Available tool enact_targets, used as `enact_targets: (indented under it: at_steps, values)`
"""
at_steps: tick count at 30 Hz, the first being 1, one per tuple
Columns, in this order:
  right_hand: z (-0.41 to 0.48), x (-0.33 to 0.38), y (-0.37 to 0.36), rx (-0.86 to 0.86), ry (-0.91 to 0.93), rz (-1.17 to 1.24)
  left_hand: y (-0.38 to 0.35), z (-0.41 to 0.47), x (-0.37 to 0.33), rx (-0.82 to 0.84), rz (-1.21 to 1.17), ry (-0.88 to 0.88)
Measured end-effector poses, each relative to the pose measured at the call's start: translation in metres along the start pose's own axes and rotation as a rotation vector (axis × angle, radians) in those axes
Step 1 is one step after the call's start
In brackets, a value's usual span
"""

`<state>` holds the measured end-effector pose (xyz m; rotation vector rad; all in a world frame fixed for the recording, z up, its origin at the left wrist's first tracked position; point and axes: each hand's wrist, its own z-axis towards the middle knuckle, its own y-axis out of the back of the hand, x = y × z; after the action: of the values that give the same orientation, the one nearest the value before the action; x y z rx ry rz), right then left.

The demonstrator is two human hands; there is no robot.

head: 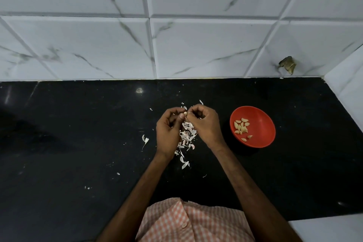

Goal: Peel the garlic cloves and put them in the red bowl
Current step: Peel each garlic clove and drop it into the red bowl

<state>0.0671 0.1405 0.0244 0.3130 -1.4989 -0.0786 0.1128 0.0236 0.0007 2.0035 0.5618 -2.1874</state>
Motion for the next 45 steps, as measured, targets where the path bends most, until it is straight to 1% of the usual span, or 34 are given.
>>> enact_targets:
  at_steps: [3,7,13,18,22,24,28,32,35,41,45]
  values:
    - [0.000,0.000,-0.001,0.009,0.002,0.008,0.001,0.001,0.000,0.027,0.037,-0.022]
    - [0.001,0.000,-0.002,0.025,-0.010,0.022,0.001,0.003,0.001,-0.012,0.085,-0.021]
    - [0.001,0.000,-0.005,0.064,-0.074,0.035,-0.003,0.000,-0.004,-0.053,-0.115,0.155]
    - [0.000,0.003,-0.005,0.080,0.004,-0.007,-0.006,-0.001,-0.007,-0.078,-0.219,0.270]
    - [-0.001,0.005,-0.005,0.143,0.044,-0.027,-0.003,0.003,-0.010,-0.120,-0.315,0.368]
    - [-0.002,0.004,-0.003,0.140,0.000,-0.016,0.002,0.006,-0.005,-0.144,-0.307,0.355]
    - [0.000,0.003,-0.001,0.122,-0.090,-0.025,0.003,0.005,0.000,-0.139,-0.225,0.268]
    - [-0.002,0.004,-0.008,0.132,-0.036,-0.089,0.001,0.003,-0.002,-0.122,-0.167,0.212]
    - [0.000,-0.001,-0.009,0.105,0.021,-0.137,0.002,0.003,0.000,-0.096,-0.130,0.191]
    - [0.000,0.004,-0.008,0.113,-0.043,-0.190,0.001,0.003,0.001,-0.093,-0.126,0.145]
    - [-0.003,0.003,-0.009,0.096,0.026,-0.198,0.001,0.003,0.000,-0.090,-0.083,0.133]
